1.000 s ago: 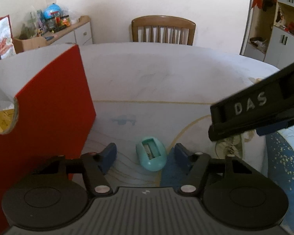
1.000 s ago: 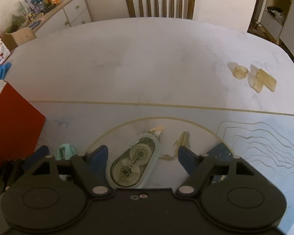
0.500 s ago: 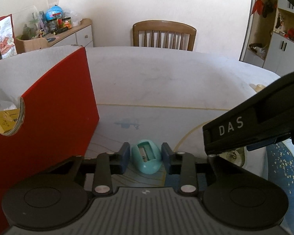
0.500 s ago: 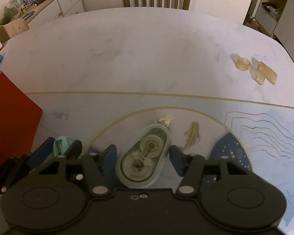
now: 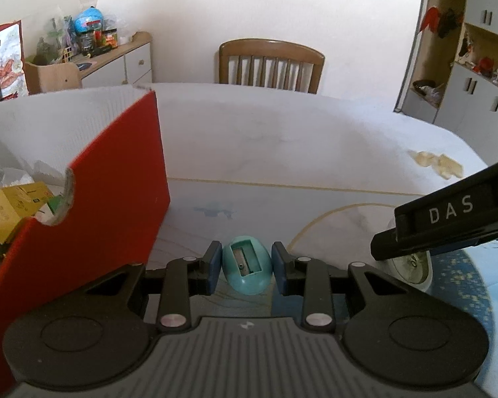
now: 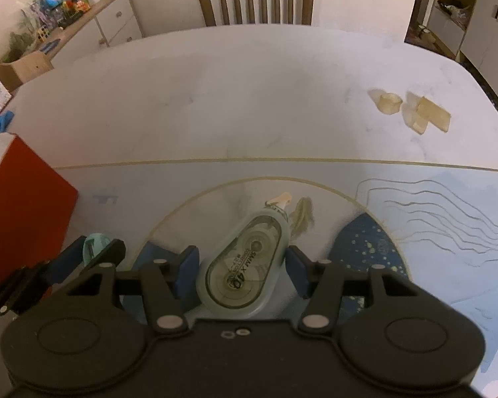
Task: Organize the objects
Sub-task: 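Carry the teal sharpener with the left gripper while the right carries the correction tape to the box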
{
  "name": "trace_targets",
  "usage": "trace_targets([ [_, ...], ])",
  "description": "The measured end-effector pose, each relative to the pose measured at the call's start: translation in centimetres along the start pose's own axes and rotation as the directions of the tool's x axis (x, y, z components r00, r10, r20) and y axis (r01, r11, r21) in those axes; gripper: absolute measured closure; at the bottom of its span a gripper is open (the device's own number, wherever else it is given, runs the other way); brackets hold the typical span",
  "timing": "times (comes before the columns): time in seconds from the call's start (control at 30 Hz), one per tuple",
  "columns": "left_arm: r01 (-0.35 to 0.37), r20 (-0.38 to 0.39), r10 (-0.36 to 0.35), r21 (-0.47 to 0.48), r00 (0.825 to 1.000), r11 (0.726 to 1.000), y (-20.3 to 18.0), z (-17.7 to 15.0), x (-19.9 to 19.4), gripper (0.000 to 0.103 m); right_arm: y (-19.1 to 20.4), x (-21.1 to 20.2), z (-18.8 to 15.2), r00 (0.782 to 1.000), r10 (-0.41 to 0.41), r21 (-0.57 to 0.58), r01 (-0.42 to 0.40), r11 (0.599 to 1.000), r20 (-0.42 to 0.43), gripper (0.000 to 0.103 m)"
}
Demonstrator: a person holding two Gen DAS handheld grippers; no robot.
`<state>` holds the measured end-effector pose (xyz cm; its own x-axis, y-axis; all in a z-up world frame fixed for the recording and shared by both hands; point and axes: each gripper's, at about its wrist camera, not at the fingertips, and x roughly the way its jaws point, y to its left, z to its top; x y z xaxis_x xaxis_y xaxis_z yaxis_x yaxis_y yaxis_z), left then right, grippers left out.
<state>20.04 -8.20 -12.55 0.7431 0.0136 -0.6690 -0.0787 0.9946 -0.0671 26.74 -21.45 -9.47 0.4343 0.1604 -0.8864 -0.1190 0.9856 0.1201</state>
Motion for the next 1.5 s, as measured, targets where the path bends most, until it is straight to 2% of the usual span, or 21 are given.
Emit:
trace_targets([
  [0.33,0.045,0.042,-0.045,0.000,0.998,0.999,0.3,1.3,-5.5,0.071,-0.2,-5.6,-1.1,0.996,0.074,-0.003,-0.074,0.997,0.050,0.047],
  [0.67,0.044,0.091,-0.044,0.005,0.995,0.999,3.7,3.0,-10.9,0.071,2.8,-10.4,-1.7,0.980,0.166,-0.085,-0.157,0.984,0.111,0.047],
  [0.9,0.006,0.120,-0.008,0.011,0.993,1.000,8.6,3.5,-14.4,0.071,6.6,-12.3,-1.6,0.965,0.226,-0.166,-0.203,0.965,0.136,0.047],
  [1.1,-0.043,0.136,0.043,-0.002,0.990,0.999,13.4,4.2,-15.8,0.071,10.7,-12.7,-1.5,0.949,0.279,-0.228,-0.242,0.943,0.146,0.047],
  [1.33,-0.083,0.156,0.083,-0.004,0.984,0.997,18.5,5.8,-16.0,0.071,15.8,-12.3,-1.7,0.943,0.301,-0.300,-0.248,0.921,0.144,0.047],
  [1.5,-0.088,0.136,0.086,0.003,0.987,0.996,21.4,7.0,-14.4,0.071,18.8,-11.4,-1.9,0.948,0.287,-0.341,-0.228,0.912,0.134,0.047],
])
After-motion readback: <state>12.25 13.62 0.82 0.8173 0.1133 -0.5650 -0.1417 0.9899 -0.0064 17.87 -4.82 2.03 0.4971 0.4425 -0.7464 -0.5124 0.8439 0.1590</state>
